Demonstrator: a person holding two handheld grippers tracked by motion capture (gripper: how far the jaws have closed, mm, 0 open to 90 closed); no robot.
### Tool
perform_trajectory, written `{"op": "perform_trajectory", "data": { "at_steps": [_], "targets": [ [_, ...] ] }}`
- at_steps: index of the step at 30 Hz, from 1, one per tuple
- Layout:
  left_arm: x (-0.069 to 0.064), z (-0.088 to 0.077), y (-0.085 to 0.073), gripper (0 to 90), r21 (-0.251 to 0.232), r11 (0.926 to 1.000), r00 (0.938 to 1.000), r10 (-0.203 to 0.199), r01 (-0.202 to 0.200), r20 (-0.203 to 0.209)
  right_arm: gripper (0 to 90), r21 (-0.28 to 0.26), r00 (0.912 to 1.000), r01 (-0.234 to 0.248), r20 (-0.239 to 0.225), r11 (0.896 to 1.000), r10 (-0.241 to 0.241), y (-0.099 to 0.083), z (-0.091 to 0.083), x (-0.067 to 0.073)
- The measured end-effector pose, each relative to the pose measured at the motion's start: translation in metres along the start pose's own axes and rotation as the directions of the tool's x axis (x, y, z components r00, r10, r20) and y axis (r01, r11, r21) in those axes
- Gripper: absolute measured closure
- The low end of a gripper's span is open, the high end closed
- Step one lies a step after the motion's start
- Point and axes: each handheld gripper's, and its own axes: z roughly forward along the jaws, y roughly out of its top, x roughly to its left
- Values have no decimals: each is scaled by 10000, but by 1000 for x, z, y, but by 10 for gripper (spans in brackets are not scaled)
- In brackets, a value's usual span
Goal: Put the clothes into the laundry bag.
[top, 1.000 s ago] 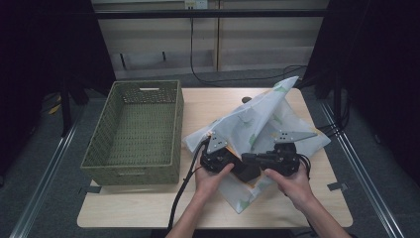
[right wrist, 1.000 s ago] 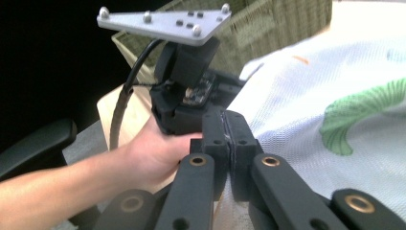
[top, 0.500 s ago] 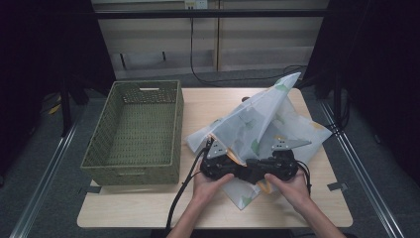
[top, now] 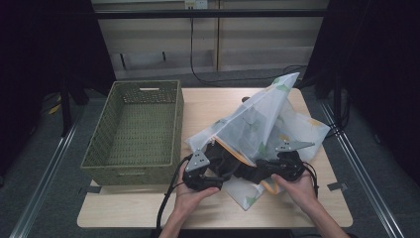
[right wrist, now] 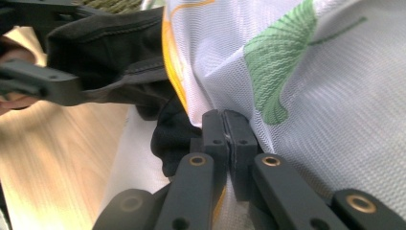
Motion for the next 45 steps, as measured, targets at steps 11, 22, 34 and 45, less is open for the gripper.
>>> {"op": "perform_trajectory", "data": {
  "at_steps": [11,22,34,45],
  "targets": [
    [11,5,-7,189,712,9973,9997,197,-184,-166,888,-201,9987,-218,457,9996,227,-1,-12,-11],
    [9,59,4,0,1586,9862,9981,533,-479,-299,888,-200,9996,-248,131,9995,251,2,-6,-7],
    [-1,87,1,0,2874,9501,9859,1488,-1212,-761,888,-101,9999,-107,-91,9999,106,5,-1,-3],
    [8,82,3,593,2989,9454,9508,2046,-1303,-2327,889,-160,9995,42,-326,9999,-47,12,5,4]
  ]
}}
